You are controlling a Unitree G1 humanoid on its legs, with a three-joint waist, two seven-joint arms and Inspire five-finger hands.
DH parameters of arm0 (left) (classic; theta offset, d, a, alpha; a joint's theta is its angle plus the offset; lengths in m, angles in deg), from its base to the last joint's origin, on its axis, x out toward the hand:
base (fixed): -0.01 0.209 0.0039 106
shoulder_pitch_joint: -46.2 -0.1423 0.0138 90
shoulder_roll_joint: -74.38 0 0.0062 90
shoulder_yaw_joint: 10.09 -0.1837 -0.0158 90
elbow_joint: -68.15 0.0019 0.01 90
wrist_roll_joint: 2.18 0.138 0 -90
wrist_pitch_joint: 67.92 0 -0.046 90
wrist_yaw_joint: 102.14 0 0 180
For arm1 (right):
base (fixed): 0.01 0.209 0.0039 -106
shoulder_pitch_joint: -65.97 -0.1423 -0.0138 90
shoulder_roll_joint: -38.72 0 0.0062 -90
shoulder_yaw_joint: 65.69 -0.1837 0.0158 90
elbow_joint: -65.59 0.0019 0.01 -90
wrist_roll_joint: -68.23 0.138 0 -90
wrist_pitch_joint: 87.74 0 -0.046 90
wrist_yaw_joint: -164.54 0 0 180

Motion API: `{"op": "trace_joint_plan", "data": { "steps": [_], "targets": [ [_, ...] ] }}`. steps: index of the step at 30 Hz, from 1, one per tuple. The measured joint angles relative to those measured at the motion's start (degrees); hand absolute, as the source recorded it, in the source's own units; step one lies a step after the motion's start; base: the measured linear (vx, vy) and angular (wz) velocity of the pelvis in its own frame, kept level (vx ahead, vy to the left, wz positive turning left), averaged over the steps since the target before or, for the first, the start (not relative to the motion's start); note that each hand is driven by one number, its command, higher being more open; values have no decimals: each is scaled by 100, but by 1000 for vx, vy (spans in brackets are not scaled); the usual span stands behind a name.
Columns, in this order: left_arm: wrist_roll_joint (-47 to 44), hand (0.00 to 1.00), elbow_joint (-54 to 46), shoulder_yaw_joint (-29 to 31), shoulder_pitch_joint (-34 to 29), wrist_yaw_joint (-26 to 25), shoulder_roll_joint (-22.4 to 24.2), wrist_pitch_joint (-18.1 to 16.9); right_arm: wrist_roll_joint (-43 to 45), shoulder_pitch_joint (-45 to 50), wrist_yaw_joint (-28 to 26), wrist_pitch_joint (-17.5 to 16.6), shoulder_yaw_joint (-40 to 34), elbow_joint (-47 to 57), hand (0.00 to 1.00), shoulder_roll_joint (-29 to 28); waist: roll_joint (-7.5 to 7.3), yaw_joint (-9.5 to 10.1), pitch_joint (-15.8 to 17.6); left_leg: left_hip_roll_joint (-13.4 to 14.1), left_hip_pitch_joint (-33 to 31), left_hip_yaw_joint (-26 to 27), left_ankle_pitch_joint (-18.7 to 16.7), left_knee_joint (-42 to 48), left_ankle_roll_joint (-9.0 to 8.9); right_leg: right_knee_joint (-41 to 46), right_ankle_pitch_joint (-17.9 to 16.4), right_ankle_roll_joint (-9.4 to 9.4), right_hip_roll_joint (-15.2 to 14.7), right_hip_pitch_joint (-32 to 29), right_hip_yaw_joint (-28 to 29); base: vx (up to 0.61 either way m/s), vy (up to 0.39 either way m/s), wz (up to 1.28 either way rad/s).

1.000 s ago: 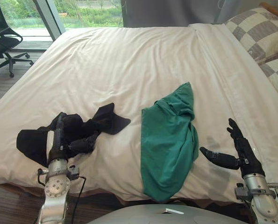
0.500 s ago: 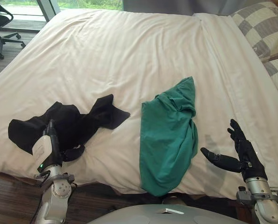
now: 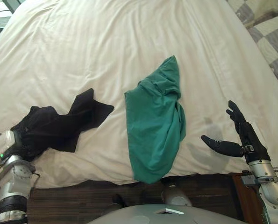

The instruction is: Tidy up the quilt and then pick up the clothes from the bed and put them into the laundry hamper

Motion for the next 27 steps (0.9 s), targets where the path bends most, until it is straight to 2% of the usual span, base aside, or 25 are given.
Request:
{"op": "trace_joint_plan", "data": {
  "steps": [1, 4, 6, 8, 9, 10, 11, 13, 14, 16, 17, 19, 20, 22, 23, 25, 27],
  "targets": [
    [-54, 0, 52, 1, -110, -152, 11, -16, 0, 37, -12, -98, -26, 1, 100, 0, -79, -26, 25, 31, 92, 30, -17, 11, -24, 65, -32, -49, 33, 50, 29, 46, -7, -13],
    [-67, 0, 44, 24, -241, -445, 19, -272, 1, 171, -93, -248, -132, 106, 100, 35, -145, -45, 11, 31, 225, 21, -40, -4, -32, 68, -69, -92, 40, 191, 13, 25, -4, 2],
    [-64, 0, 20, 56, -386, -557, 45, -548, 1, 210, -181, -308, -146, 199, 100, 71, -162, -68, 0, 8, 314, 13, -64, -6, -21, 68, -114, -102, 39, 282, 10, 3, 7, 6],
    [-253, 0, -160, 140, -632, -531, 155, -1007, 3, 262, -354, -310, -149, 303, 100, 75, -180, -91, -51, -5, 408, -18, -93, -19, -19, 73, -174, -108, 21, 396, -14, -2, 5, 9],
    [-440, 0, -286, 146, -709, -423, 187, -1168, 3, 289, -387, -310, -149, 319, 100, 71, -189, -88, -75, -8, 409, -32, -92, -21, -19, 73, -176, -110, 18, 404, -26, 3, -7, 15],
    [-936, 0, -607, 143, -842, -93, 242, -1411, 0, 337, -463, -310, -146, 328, 100, 55, -217, -71, -94, -12, 423, -87, -89, -25, -19, 73, -194, -113, 8, 443, -73, 9, -13, 16],
    [-1187, 0, -787, 130, -909, 118, 269, -1492, -2, 374, -496, -310, -144, 329, 100, 36, -230, -66, -102, -11, 438, -125, -86, -28, -20, 73, -204, -115, 3, 476, -107, 13, -18, 20],
    [-2677, 0, -1791, -13, -1318, 1260, 619, -1667, -94, 608, -534, -299, -141, 448, 100, -150, -230, 25, -269, -28, 487, -202, -43, -160, -22, 60, -210, -109, 0, 518, -161, 21, -15, 17],
    [-2978, 0, -2062, -93, -1446, 1495, 751, -1668, -197, 672, -535, -294, -138, 517, 100, -220, -215, 30, -307, -34, 490, -239, -28, -194, -16, 60, -210, -108, -7, 531, -183, 51, -3, 24],
    [-3714, 0, -3098, -504, -2039, 2422, 1466, -1657, -507, 884, -556, -243, -5, 793, 100, -531, -187, 57, -369, -32, 609, -349, -6, -259, -7, 59, -209, -106, -16, 677, -281, 43, 5, 26],
    [-3835, 0, -3325, -659, -2191, 2640, 1661, -1651, -601, 943, -559, -241, 47, 833, 100, -601, -182, 71, -389, -31, 625, -382, -9, -265, -5, 59, -209, -105, -17, 703, -295, 15, 9, 20],
    [-4083, 0, -3857, -1310, -2600, 3300, 2217, -1545, -719, 1119, -562, -193, 305, 848, 100, -813, -217, 190, -421, -35, 658, -466, -15, -272, 3, 55, -216, -93, -40, 778, -372, -4, 3, 19],
    [-4112, 0, -3919, -1442, -2700, 3425, 2298, -1485, -819, 1128, -557, -181, 376, 837, 100, -833, -233, 214, -433, -41, 647, -490, -24, -263, 17, 54, -230, -73, -54, 786, -399, -41, -11, 20],
    [-4523, 0, -3844, -1790, -2889, 3922, 2431, -1026, -1171, 1076, -471, -149, 675, 623, 100, -830, -287, 328, -455, -60, 538, -624, -81, -182, 48, 17, -285, 4, -113, 794, -457, -59, -18, 19],
    [-4586, 0, -3794, -1824, -2908, 4026, 2429, -927, -1207, 1026, -444, -135, 757, 503, 100, -829, -302, 362, -464, -59, 508, -643, -76, -169, 49, -11, -288, 9, -121, 793, -462, -69, -22, 22],
    [-5152, 0, -3489, -1817, -2906, 4335, 2389, -550, -1368, 646, -191, 75, 1075, -148, 100, -825, -380, 418, -448, -22, 229, -836, -79, 42, 42, -49, -305, 35, -138, 730, -610, -85, -37, 34],
    [-5376, 0, -3373, -1744, -2829, 4531, 2334, -342, -1370, 272, -1, 326, 1284, -630, 100, -798, -424, 533, -436, 20, -8, -920, -93, 223, 29, -45, -296, 46, -126, 613, -662, -96, -45, 23]
  ]
}}
